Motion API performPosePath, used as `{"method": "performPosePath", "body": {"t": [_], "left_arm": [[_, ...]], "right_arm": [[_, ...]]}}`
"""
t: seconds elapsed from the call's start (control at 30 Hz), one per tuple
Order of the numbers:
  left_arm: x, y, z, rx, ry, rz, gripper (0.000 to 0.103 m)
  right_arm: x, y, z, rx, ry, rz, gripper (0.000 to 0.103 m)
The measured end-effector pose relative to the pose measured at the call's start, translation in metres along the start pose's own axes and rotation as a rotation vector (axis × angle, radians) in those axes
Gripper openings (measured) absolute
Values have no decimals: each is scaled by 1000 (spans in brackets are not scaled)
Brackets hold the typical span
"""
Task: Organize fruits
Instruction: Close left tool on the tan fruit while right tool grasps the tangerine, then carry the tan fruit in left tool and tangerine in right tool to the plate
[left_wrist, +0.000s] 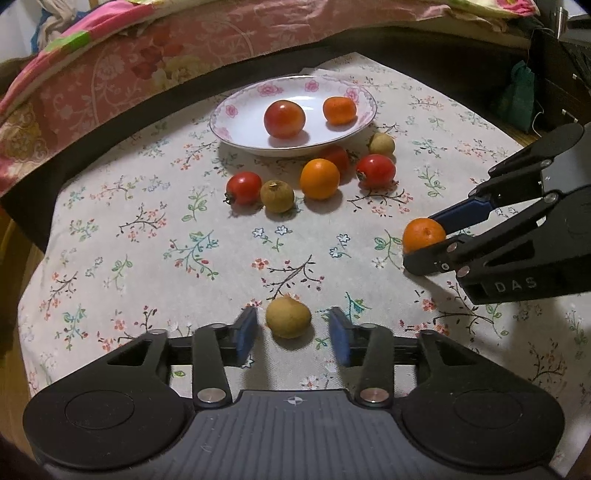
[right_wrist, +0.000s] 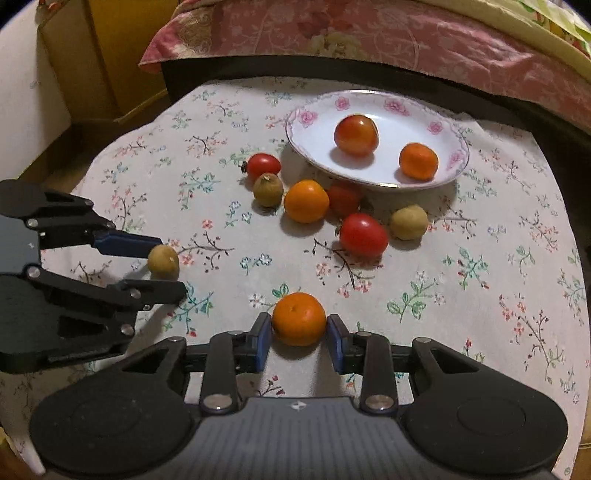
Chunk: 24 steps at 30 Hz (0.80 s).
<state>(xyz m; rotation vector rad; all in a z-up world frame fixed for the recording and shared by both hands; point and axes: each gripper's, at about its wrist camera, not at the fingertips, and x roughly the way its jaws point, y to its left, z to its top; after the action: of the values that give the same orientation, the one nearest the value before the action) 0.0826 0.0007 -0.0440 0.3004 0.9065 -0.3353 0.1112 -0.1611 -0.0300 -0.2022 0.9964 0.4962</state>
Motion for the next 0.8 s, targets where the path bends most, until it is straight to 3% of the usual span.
{"method": "performPosePath", "body": {"t": [0.27, 0.5, 0.6, 0.8], "left_arm": [[2, 0, 0, 4, 0, -2, 62], [3, 4, 2, -22, 19, -7, 37], [1, 5, 2, -28, 19, -11, 34], [-3, 9, 8, -53, 2, -9, 34]], "right_arm": [[1, -5, 2, 13, -4, -3, 42], [0, -8, 3, 38, -7, 8, 39], [0, -8, 4, 38, -10, 0, 32], [-4, -4, 7, 34, -27, 5, 31]]}}
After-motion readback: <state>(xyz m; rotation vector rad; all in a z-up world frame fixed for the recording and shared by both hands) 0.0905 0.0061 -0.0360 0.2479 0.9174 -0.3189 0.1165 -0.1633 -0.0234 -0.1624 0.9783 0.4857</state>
